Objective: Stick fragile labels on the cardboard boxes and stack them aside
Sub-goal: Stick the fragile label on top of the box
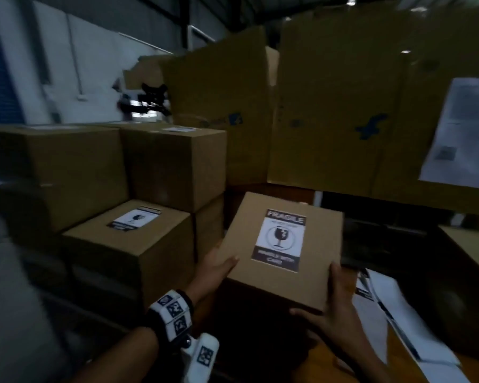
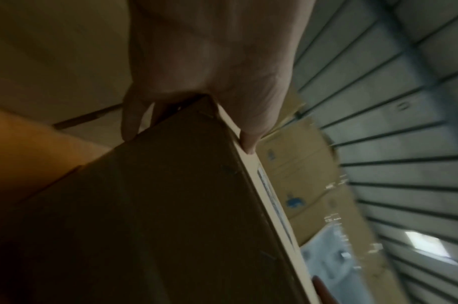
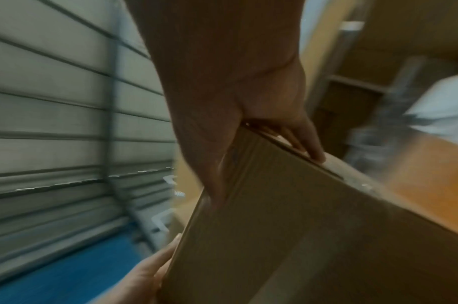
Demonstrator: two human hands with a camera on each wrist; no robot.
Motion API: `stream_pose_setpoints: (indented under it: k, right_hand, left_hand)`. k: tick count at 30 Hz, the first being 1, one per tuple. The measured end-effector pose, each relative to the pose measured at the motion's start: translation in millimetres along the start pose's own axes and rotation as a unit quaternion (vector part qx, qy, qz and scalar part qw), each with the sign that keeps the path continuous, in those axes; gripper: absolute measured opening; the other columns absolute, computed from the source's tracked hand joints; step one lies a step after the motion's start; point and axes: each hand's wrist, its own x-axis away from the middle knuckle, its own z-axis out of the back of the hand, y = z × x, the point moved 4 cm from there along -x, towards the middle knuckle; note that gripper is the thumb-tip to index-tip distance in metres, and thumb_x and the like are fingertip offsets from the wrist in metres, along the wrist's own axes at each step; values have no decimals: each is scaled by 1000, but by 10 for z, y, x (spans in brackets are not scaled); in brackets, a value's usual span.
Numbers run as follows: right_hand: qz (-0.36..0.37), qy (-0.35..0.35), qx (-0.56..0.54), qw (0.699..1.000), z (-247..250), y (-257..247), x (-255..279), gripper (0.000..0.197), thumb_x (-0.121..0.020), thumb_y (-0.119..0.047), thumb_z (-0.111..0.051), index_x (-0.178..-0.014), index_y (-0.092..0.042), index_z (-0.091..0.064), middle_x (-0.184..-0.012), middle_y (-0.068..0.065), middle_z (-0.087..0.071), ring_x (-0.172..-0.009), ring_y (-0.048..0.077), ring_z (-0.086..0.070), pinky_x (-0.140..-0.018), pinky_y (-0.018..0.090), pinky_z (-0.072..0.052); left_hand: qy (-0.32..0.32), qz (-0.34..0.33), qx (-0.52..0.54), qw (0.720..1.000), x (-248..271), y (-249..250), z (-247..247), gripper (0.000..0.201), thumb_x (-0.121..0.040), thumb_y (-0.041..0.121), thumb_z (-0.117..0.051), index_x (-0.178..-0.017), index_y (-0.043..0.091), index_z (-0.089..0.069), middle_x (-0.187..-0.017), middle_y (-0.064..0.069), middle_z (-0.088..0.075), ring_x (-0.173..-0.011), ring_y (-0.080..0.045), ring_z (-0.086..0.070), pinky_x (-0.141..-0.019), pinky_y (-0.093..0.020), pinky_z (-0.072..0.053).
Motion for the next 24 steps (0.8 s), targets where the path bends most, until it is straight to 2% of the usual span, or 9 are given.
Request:
stream_pose_setpoints:
  k: [3, 5, 7, 10, 13, 16, 19, 22, 24]
  right_hand:
    - [42, 42, -10, 998, 177, -473, 26, 127, -61, -16, -90, -142, -45, 3, -159, 8, -25, -139, 26, -35, -110, 41, -33]
    - [75, 65, 0, 995, 253, -889, 33, 128, -58, -13, -91, -149, -40, -5, -157, 8, -32, -135, 28, -41, -108, 44, -36]
    - [84, 79, 36, 993, 240, -1297, 40, 129, -56, -26, -90, -155, -35, -7, -156, 7, -34, -133, 31, -44, -106, 49, -39]
    - [108, 96, 44, 988, 79, -1918, 61, 126, -52, -44, -81, -155, -35, -9, -156, 6, -34, -131, 35, -45, -105, 52, -41]
    - [124, 108, 52, 985, -122, -2499, 71, 122, -49, -57, -71, -155, -33, -14, -153, 8, -40, -125, 39, -51, -99, 52, -46]
    - [124, 119, 89, 981, -263, -3011, 73, 117, -50, -68, -64, -153, -36, -19, -148, 8, -46, -121, 38, -54, -90, 48, -53]
    - [105, 114, 164, 974, -360, -3447, 43, 115, -49, -75, -52, -152, -39, -17, -149, 10, -43, -124, 37, -52, -87, 45, -52]
    - [89, 120, 228, 962, -398, -3771, 49, 113, -49, -82, -45, -151, -42, -16, -151, 11, -41, -123, 38, -52, -82, 43, -54]
    - [85, 130, 253, 955, -435, -3911, 75, 115, -47, -87, -40, -150, -42, -19, -148, 11, -43, -118, 37, -56, -76, 41, -57]
  left_hand:
    - [26, -23, 25, 999, 98, 344, 279, 23, -95, 21, -62, -117, 18, -54, -114, 0, -64, -96, -3, -60, -76, -10, -47]
    - [56, -38, 39, 997, 125, 592, 539, 27, -94, 30, -63, -117, 23, -53, -111, 6, -64, -102, -8, -61, -84, -21, -49]
    - [101, -58, 40, 992, 124, 814, 877, 28, -92, 39, -63, -115, 25, -55, -106, 10, -64, -100, -8, -62, -82, -25, -50]
    - [157, -107, 44, 981, 80, 1056, 1440, 34, -90, 40, -66, -115, 15, -61, -105, 4, -68, -94, -11, -65, -78, -24, -52]
    - [187, -132, 59, 972, 29, 1220, 2014, 45, -84, 48, -68, -112, 12, -64, -105, -5, -71, -98, -21, -68, -89, -41, -55]
    - [177, -137, 69, 972, -59, 1313, 2496, 37, -88, 50, -63, -107, 18, -64, -105, -6, -70, -99, -23, -67, -91, -52, -54]
    - [174, -136, 69, 973, -164, 1368, 2852, 48, -81, 65, -58, -106, 25, -65, -103, -3, -72, -96, -21, -69, -88, -50, -56]
    - [160, -142, 71, 974, -238, 1467, 3067, 45, -93, 58, -48, -113, 20, -62, -103, -4, -70, -93, -19, -69, -75, -40, -58]
    - [166, -170, 40, 971, -265, 1560, 3202, 49, -94, 60, -43, -106, 18, -65, -98, -5, -71, -91, -20, -69, -79, -41, -57]
